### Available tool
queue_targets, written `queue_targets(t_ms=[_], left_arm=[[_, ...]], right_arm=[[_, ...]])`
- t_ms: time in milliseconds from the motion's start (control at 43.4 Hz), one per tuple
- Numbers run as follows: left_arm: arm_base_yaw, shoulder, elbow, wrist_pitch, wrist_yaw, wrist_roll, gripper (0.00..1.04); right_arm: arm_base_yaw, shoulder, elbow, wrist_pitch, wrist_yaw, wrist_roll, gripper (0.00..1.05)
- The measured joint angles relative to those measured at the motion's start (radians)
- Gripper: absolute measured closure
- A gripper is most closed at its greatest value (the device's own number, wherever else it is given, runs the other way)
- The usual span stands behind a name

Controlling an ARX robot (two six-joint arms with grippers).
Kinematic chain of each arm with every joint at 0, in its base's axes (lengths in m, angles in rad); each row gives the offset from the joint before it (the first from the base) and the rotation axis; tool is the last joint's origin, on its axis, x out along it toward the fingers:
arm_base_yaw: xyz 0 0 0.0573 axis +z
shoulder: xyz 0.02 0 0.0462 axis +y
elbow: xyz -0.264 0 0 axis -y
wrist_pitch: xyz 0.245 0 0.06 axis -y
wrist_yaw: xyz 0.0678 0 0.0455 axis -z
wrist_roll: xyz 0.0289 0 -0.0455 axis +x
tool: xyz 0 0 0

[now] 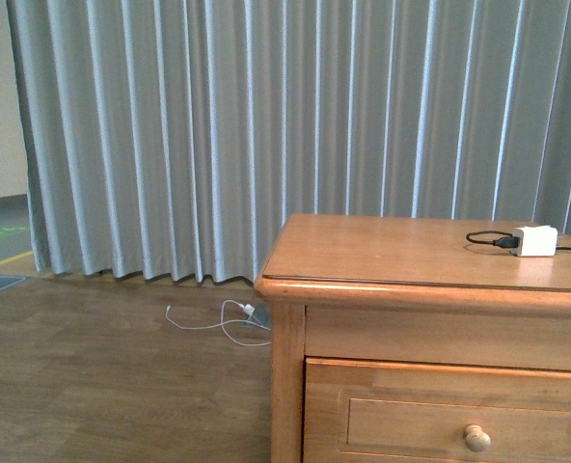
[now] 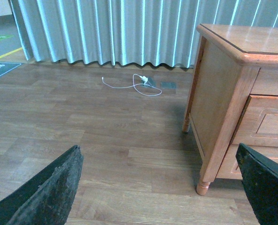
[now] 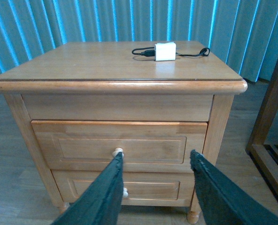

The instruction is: Place pink marker in drawer with both arms

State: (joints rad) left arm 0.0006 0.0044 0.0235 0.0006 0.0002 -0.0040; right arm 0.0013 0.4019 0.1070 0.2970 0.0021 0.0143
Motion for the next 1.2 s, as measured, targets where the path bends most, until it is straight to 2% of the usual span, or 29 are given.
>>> queue_targets(t_ms=[115,254,807,922,1198], left_arm=[[0.000,0.000,0.000,0.000,0.000,0.000,0.06],[0.000,0.000,0.000,0.000,0.000,0.000,0.06],[0.000,0.000,0.000,0.000,0.000,0.000,0.06],[0.000,0.000,0.000,0.000,0.000,0.000,0.06],[0.000,0.000,0.000,0.000,0.000,0.000,0.06]], right_arm=[[0.000,-0.037,-0.028,-0.018,0.000,-0.005,0.83],[0.000,-0.077,-0.041,-0.036,0.000,-0.008,1.04],[0.000,-0.230,-0.102,-0.121,0.000,-0.011,1.03],[0.000,-0.369,-0.101,-0.289,-0.001,-0.011,1.03],[0.000,-0.398,-0.101,-0.296,-0.002,-0.011,1.03]])
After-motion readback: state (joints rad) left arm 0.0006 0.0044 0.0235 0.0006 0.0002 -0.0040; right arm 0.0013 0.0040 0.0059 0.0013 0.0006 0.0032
